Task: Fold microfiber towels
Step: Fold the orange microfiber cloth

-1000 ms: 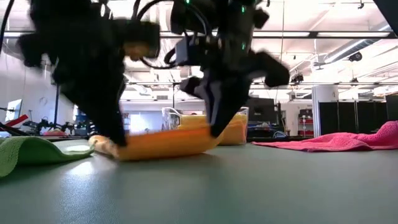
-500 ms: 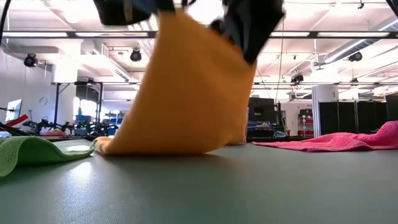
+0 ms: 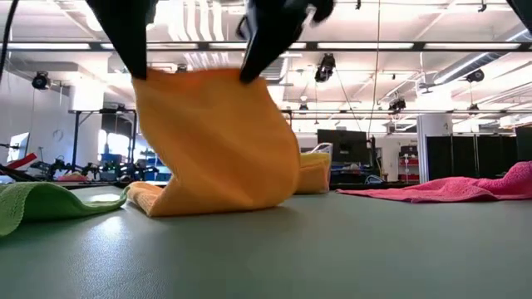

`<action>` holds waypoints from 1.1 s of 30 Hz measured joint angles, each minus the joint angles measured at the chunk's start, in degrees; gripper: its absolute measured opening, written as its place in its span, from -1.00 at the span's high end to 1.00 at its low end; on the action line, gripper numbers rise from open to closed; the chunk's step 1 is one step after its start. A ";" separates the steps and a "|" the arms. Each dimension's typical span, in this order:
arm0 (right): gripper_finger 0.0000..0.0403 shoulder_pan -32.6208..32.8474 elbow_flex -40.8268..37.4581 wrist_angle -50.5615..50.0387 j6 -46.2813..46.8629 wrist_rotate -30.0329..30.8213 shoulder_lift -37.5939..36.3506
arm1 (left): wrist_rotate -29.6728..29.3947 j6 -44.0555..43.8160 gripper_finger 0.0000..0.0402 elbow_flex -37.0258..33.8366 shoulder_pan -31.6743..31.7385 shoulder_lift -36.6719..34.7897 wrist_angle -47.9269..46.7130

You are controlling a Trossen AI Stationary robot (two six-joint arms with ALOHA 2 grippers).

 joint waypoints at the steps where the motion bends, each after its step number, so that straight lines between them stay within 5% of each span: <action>1: 0.96 -0.71 -0.58 1.57 -0.15 1.39 0.49 | -0.71 -0.04 1.00 -0.49 0.64 0.00 -0.54; 5: 0.96 -3.48 -2.89 8.53 -3.27 5.20 1.56 | -1.76 -0.02 1.00 -3.52 3.96 0.00 -1.31; 19: 0.96 -9.22 -13.57 28.28 -8.05 3.94 2.23 | -1.04 4.02 1.00 -11.54 11.87 -0.04 -4.23; 27: 0.95 -10.46 -15.45 30.42 -8.23 3.91 2.23 | -4.16 4.07 0.99 -13.13 13.62 -0.04 -4.27; 33: 0.82 -10.53 -15.46 32.13 -9.93 2.93 2.23 | -6.81 3.87 0.80 -13.23 13.57 -0.04 -4.36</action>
